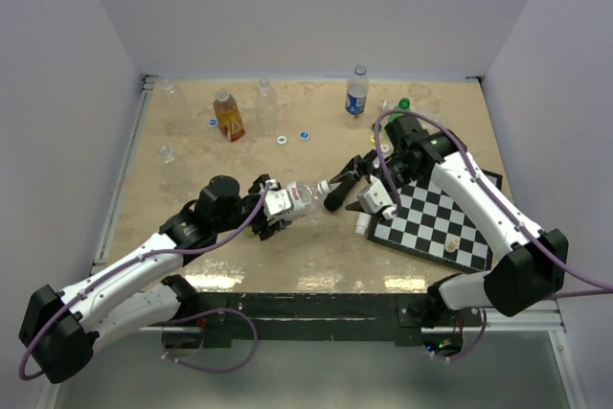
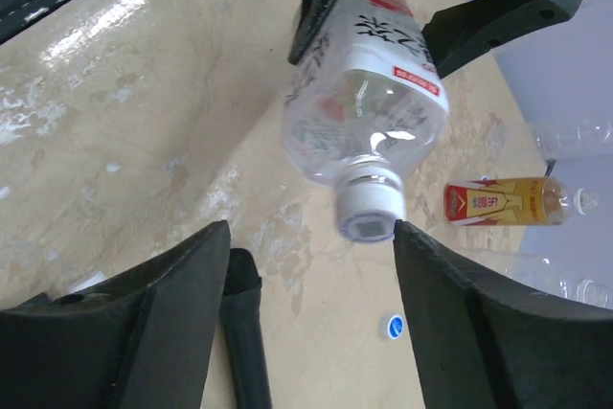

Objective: Unscrew the bottle caps
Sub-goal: Unscrew the bottle cap from the plastic bottle.

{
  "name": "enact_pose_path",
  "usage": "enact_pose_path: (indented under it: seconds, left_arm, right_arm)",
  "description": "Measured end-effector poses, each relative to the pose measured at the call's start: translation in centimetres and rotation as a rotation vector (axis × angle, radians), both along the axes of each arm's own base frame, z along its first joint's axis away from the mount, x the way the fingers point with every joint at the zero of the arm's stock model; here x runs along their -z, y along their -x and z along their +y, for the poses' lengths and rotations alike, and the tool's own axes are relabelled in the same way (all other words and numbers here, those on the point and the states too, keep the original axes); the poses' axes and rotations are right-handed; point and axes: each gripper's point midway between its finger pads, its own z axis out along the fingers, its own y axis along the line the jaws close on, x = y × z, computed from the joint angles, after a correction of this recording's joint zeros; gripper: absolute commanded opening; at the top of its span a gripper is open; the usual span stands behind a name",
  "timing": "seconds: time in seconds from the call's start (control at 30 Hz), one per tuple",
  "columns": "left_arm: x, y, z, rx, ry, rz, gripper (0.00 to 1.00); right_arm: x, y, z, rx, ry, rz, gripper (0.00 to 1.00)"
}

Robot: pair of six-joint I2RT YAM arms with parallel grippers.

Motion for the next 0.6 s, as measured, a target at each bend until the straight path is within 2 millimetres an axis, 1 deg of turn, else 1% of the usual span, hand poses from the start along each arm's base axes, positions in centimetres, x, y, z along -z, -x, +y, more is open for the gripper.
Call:
enact_pose_path:
  seconds: [0.03,0.07,0.1,0.27,0.4,0.53,0.6]
  left_arm:
    - [0.0,-0.2,0.1,-0.013,-0.002,-0.003,0.0]
    - [-0.1,-0.6,0.4,-0.033,-0.004,-0.009,0.0]
    - [-0.1,-0.9,0.6,-0.047,-0.006,-0.012,0.0]
    - [0.0,-1.3,1.0,-0.076,-0.013,-0.019,0.0]
    - [0.0,-1.4,1.1,-0.083,-0.016,-0.021,0.0]
    - [0.0,-1.4,1.1,-0.083,-0.016,-0.021,0.0]
    - [0.0,-1.5,1.1,-0.084,-0.016,-0.021,0.0]
  right_arm:
    - [-0.1,0.1,-0.3,0.009,0.002,0.008,0.82]
    - [-0.3,0.2,-0.8,0.022,0.003,0.014,0.89]
    - [-0.5,0.3,-1.0,0.031,0.002,0.015,0.98]
    - [-1.5,0.7,-2.2,0.082,-0.016,0.003,0.98]
    - [-2.2,0.8,-3.0,0.189,-0.016,0.07,0.98]
    - [-4.0,-0.3,-3.1,0.434,-0.032,0.307,0.98]
    - [-4.7,-0.8,-3.0,0.514,-0.033,0.409,0.98]
